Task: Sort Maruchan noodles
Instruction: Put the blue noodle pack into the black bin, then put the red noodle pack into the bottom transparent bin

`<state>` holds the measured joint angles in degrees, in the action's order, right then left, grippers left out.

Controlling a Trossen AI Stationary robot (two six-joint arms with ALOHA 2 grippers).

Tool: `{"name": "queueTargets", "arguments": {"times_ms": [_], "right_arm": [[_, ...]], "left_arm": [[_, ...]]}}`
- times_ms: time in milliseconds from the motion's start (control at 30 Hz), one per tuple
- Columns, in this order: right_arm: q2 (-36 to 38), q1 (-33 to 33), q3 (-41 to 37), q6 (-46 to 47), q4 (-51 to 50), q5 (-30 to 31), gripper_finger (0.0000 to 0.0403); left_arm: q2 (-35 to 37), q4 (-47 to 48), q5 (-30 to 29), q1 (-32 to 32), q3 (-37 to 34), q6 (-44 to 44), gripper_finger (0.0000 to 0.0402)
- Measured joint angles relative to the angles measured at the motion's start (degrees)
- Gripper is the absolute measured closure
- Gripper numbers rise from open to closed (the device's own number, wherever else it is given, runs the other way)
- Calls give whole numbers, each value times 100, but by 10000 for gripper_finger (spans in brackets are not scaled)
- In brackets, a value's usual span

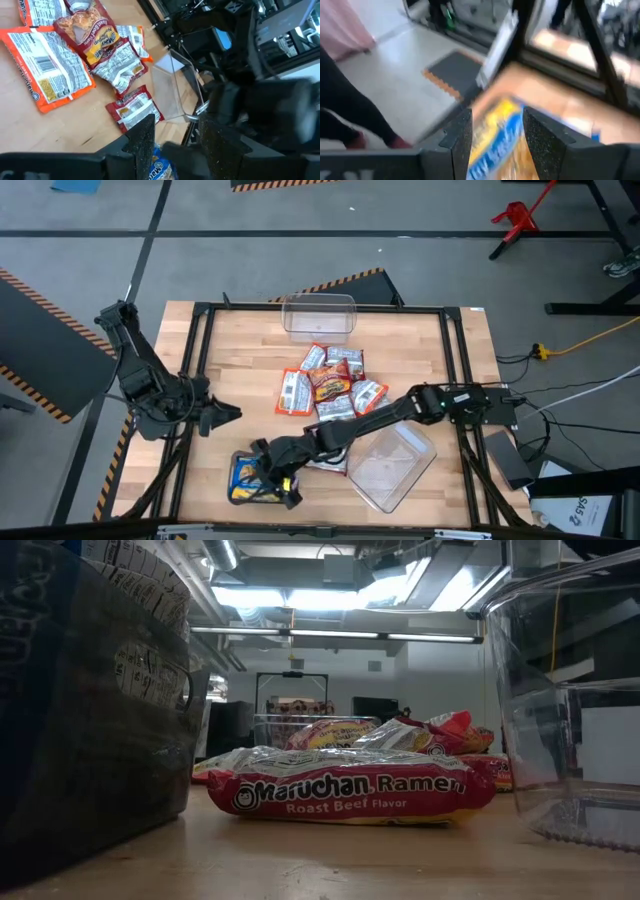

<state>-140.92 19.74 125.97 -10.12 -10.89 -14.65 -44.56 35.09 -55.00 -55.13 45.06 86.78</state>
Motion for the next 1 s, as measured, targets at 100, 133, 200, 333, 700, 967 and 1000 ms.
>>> {"name": "queueTargets", "arguments": {"times_ms": [100, 133, 200, 333, 700, 967, 1000], "right_arm": [[-232, -68, -11, -23, -200, 114, 240], [-287, -85, -13, -21, -238, 111, 240], [-320, -129, -5, 22, -352, 140, 240], [-323, -214, 2, 67, -519, 202, 240], [-207, -422, 72, 502, -702, -243, 240], [708, -453, 937, -160, -2521, 519, 240], [851, -469, 927, -211, -2824, 699, 240]], "left_arm": [[0, 0, -64, 0, 0, 0, 255], [0, 0, -105, 0, 0, 1, 255], [0, 0, -156, 0, 0, 0, 255], [0, 0, -182, 0, 0, 2, 255], [18, -171, -526, 0, 0, 4, 255], [379, -169, -1137, 0, 0, -503, 255], [437, -170, -1257, 0, 0, -679, 255]]}}
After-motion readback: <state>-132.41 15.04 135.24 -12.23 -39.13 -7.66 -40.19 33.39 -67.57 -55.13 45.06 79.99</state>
